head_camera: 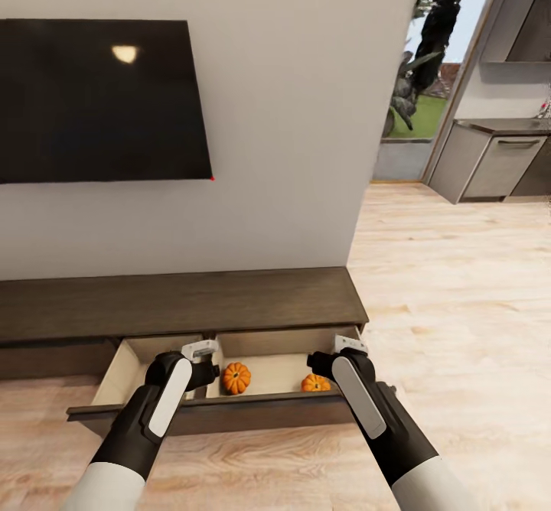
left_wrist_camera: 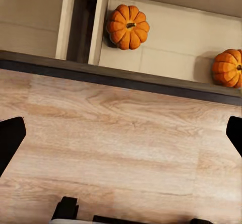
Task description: Place each of the two pumpkins and all three candles from the living room inside a cabinet in the living room (use any cabinet), then make sure every cabinet is closed, and position the cauldron so it is next to a table in the living room.
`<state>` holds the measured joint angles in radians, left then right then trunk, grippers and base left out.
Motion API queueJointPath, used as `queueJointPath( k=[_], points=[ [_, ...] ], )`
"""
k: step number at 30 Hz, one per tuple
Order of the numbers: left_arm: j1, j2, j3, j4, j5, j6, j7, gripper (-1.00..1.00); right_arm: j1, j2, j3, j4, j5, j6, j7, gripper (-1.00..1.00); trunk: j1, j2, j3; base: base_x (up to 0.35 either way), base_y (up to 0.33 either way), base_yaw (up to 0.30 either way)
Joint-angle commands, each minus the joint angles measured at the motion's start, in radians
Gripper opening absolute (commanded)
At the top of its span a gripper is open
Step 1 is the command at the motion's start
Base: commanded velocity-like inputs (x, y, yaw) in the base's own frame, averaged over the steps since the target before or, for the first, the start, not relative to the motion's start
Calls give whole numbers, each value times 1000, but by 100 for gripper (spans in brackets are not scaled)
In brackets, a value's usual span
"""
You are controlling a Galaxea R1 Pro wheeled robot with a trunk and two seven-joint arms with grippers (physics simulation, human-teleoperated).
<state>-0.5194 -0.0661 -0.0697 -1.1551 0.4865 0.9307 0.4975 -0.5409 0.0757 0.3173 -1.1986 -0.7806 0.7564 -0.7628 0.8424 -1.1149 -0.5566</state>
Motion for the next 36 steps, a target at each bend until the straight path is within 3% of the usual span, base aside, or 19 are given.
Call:
queueJointPath(
  k=[1,18,36],
  points=[
    [-1,0,-1,-1,10,2,10,100,-1,0,1,-1,-9,1,-10,100,-4,7,2,-314,0,0],
    [-1,0,-1,10,11,2,10,100,-1,-5,2,-11,-9,-8,-6,100,-70,126,55,-283,0,0],
    [-1,0,-2,12,12,2,10,100,-1,-5,0,-9,-9,-9,-6,100,-70,126,55,-276,0,0]
  ],
)
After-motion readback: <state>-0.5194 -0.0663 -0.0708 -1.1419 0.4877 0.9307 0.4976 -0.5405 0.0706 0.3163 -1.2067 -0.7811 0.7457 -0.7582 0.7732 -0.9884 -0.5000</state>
